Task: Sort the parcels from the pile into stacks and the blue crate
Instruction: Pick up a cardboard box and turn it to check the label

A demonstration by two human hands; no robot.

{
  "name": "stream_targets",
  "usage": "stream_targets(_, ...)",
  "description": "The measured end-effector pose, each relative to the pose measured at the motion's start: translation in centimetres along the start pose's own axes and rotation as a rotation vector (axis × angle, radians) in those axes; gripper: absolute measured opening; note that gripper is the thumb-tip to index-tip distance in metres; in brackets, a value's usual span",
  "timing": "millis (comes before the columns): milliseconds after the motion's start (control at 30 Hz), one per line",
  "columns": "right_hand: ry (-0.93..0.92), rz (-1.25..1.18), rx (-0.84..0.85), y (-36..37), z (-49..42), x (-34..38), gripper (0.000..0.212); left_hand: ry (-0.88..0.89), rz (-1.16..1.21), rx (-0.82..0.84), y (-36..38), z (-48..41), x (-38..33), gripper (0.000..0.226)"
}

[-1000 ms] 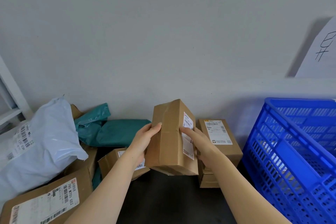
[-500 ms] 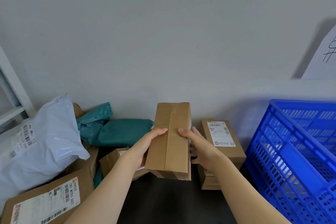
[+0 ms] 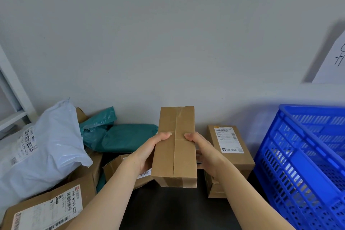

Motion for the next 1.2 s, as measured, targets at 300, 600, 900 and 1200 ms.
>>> stream_targets(300, -0.028, -0.003, -0.018, -0.2, 0.0, 0.3, 0.058, 0.003, -0.033, -0.018, -0.4, -0.4, -0.2, 0.061)
stream_targets(600, 0.033, -0.029, -0.008, -0.4, 0.8, 0.1, 0.048, -0.047, 0.029, 0.025, -0.3, -0.5, 0.4, 0.072)
stream_targets(900, 0.065, -0.08, -0.027, -0.4, 0.9, -0.3, 0.063, -0.059, 0.079, 0.123, 0.1, -0.1, 0.7, 0.074)
stream_targets(1200, 0.037, 0.061, 0.052, 0.6, 1.0, 0.3, 0.054, -0.052, 0.119, 0.082, -0.4, 0.3, 1.3, 0.061)
Point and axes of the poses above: each hand's wrist, its own z-axis away from the middle knuckle, its own y-axis out of the palm, x = y × z, the point moved 8 cm from there along -z, towards the middle knuckle, and after that the axes turned 12 degrees about -y, right-handed, at the moved point
